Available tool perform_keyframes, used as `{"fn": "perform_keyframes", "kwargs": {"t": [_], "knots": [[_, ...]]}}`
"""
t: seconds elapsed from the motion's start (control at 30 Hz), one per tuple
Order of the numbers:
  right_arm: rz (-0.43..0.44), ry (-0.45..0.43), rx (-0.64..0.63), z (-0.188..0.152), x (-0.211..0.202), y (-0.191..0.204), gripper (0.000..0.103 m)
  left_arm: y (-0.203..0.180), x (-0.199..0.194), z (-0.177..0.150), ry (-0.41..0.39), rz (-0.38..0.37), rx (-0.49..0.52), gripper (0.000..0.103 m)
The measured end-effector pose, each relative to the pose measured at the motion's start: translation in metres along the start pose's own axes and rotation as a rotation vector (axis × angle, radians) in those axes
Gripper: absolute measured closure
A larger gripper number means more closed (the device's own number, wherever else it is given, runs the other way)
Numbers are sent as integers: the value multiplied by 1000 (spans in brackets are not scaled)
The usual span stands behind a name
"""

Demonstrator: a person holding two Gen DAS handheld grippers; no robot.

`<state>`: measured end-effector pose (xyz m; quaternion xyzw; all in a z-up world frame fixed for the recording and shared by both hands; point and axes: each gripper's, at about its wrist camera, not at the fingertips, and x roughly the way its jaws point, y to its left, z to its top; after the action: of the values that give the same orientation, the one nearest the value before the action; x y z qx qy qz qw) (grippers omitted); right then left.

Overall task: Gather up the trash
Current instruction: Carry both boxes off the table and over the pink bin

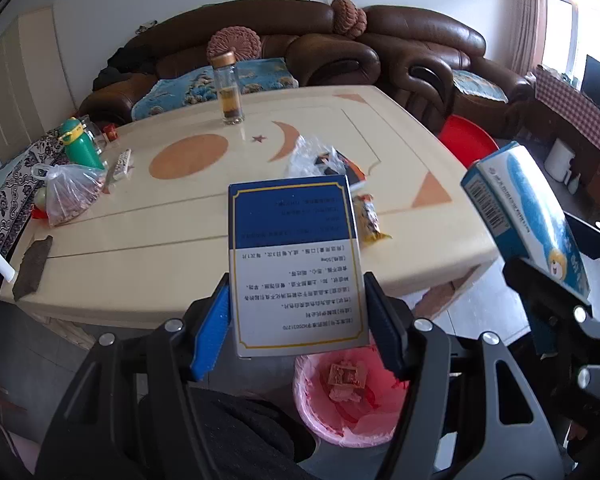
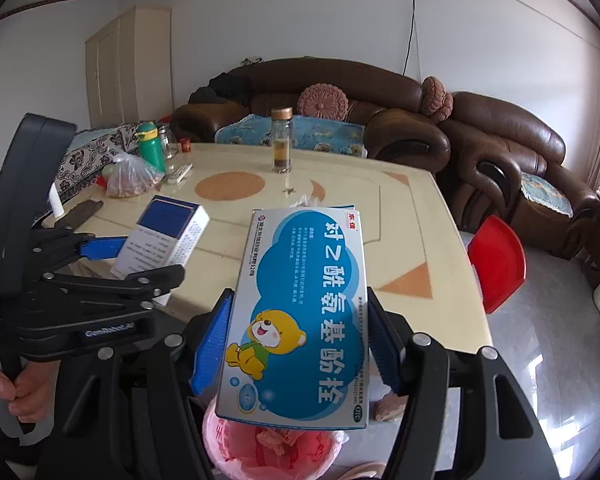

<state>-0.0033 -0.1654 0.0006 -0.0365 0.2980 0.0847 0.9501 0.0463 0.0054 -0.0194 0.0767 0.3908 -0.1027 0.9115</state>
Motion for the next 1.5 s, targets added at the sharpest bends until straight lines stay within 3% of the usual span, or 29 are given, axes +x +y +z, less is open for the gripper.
{"fn": "perform_keyframes", "kwargs": {"t": [0.67,1.5], "knots": [[26,190,57,-60,51,-11,42,-29,62,-51,169,-26,77,41],[57,473,127,-139,154,-32,42,-48,182,-121,479,-72,127,41]]}}
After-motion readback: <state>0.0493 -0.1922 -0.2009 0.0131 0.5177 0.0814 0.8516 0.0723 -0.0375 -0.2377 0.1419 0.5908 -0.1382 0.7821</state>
